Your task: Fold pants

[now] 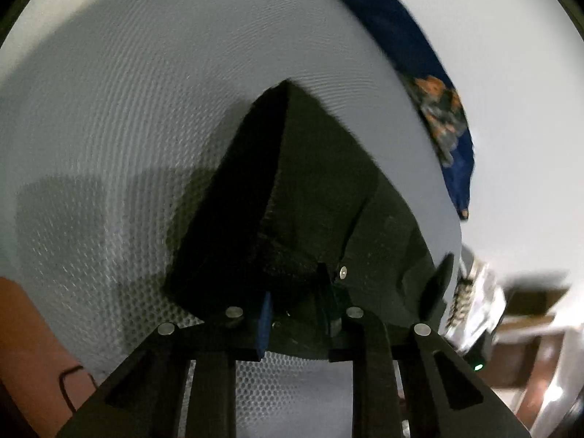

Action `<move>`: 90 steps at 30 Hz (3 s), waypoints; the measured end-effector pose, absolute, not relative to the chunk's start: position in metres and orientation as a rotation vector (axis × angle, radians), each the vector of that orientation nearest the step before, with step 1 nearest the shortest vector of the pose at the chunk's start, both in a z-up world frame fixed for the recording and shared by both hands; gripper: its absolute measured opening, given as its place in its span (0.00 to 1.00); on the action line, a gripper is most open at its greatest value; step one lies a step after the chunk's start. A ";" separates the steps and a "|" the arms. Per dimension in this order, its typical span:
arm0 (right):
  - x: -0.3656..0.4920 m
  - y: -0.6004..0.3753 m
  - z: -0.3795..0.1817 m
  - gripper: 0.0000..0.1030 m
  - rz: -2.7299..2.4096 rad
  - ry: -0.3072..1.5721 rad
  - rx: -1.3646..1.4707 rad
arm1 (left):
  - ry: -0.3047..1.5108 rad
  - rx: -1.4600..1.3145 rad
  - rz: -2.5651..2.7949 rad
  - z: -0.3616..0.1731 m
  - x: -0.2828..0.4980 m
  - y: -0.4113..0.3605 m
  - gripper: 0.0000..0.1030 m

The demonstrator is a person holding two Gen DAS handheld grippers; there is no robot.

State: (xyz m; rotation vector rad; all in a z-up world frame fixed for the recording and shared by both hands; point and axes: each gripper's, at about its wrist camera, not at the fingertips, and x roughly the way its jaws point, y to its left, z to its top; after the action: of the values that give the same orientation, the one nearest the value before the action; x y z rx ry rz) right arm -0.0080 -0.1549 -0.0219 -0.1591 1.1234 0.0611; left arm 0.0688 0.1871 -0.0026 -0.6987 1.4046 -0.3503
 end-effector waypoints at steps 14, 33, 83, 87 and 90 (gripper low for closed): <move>-0.032 -0.140 -0.057 0.05 0.129 1.294 -0.113 | 1.569 -0.410 -0.347 -0.030 0.084 0.160 0.21; -0.052 -0.181 -0.010 0.39 0.094 1.148 0.094 | 1.199 0.076 -0.183 0.065 0.059 0.100 0.54; -0.039 -0.499 -0.039 0.21 -0.430 0.803 0.933 | 1.172 0.318 -1.107 -0.018 -0.038 -0.230 0.12; -0.034 -0.512 -0.035 0.17 -0.461 0.803 0.918 | 1.200 0.276 -1.102 -0.020 -0.031 -0.227 0.11; -0.035 -0.516 -0.029 0.17 -0.448 0.796 0.919 | 1.227 0.239 -1.091 -0.023 -0.024 -0.225 0.11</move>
State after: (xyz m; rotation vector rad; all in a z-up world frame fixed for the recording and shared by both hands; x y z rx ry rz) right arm -0.0350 -0.5158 -0.0286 0.9195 0.7962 -0.4484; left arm -0.0243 -0.2251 -0.0226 0.2389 1.2272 -1.0909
